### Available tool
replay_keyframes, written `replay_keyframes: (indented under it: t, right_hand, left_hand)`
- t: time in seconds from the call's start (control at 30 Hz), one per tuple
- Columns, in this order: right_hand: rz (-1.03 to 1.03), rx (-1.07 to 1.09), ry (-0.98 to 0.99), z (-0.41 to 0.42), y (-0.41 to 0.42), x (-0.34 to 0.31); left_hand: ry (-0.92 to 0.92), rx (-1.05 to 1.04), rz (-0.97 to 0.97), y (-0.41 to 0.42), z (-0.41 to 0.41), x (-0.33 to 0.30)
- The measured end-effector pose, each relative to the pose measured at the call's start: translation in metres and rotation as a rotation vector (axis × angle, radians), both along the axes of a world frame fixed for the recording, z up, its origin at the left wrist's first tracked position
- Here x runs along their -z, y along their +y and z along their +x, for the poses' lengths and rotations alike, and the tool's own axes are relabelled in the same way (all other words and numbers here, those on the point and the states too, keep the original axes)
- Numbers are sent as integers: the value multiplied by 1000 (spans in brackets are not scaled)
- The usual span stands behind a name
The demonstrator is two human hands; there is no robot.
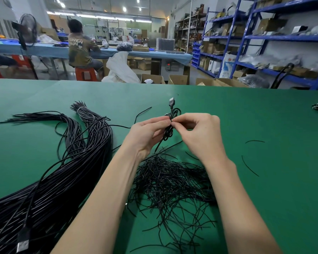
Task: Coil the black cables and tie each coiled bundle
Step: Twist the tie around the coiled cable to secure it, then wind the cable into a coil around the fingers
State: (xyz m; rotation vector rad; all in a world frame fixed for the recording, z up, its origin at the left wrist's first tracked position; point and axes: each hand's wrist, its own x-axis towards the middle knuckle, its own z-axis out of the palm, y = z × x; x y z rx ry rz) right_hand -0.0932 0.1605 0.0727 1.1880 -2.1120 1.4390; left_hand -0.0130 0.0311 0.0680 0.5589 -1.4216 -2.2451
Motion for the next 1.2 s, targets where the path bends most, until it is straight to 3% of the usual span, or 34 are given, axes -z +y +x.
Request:
replay_keyframes:
  t: [0.1,0.33,0.63,1.2]
  right_hand:
    - [6,18,74,0,-1,3]
    - [-68,-68,204,-1,1,12]
    - [-81,-217,70,-7,7,15]
    - [12,-187,76,-10,20,-2]
  left_hand:
    - [-4,10,8,-1,0,-2]
    - [2,144,263,-4,10,-4]
    - [-25,333,277,-10,14,3]
    - [22,271,-135,-13,12,-4]
